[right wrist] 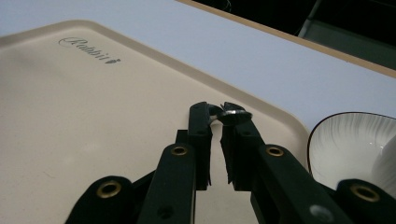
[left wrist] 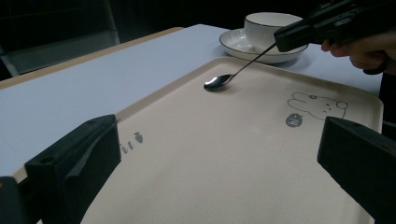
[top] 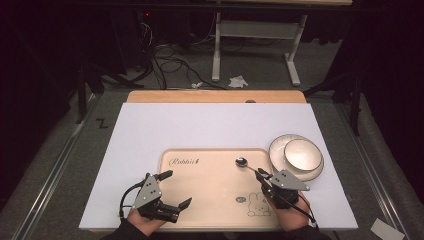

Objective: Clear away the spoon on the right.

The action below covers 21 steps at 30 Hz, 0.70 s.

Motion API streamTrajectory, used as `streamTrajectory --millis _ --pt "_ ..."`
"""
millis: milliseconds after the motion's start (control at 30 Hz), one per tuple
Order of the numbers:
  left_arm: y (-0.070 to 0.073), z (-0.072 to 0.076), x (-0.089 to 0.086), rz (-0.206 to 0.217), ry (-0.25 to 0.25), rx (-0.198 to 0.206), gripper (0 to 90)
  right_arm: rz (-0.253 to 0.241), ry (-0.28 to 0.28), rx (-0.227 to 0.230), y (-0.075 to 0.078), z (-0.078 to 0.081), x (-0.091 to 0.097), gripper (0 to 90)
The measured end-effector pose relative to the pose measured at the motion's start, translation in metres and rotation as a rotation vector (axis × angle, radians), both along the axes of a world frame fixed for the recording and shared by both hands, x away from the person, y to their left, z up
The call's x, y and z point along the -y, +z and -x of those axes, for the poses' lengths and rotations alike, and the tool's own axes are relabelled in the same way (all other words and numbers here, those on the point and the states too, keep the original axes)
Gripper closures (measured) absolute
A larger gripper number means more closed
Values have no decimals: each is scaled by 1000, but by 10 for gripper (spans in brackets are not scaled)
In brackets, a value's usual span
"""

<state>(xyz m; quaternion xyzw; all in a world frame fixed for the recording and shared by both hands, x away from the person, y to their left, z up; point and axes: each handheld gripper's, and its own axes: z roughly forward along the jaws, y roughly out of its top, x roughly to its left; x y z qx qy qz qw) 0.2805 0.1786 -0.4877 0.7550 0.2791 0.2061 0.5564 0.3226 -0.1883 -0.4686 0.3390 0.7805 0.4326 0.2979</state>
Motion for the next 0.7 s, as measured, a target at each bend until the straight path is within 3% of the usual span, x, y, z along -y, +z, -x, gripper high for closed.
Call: streamTrajectory --millis 167,233,300,700 --pt "0 0 0 -1 -4 -2 0 -4 -11 -12 -4 1 1 803" --pt "0 0 0 -2 -4 -1 0 -2 -13 -14 -6 2 2 638" --pt "0 0 0 0 -6 -4 0 -7 -16 -21 -6 3 3 585" --pt "0 0 2 -10 -13 -8 1 -3 -17 -29 -8 5 9 600"
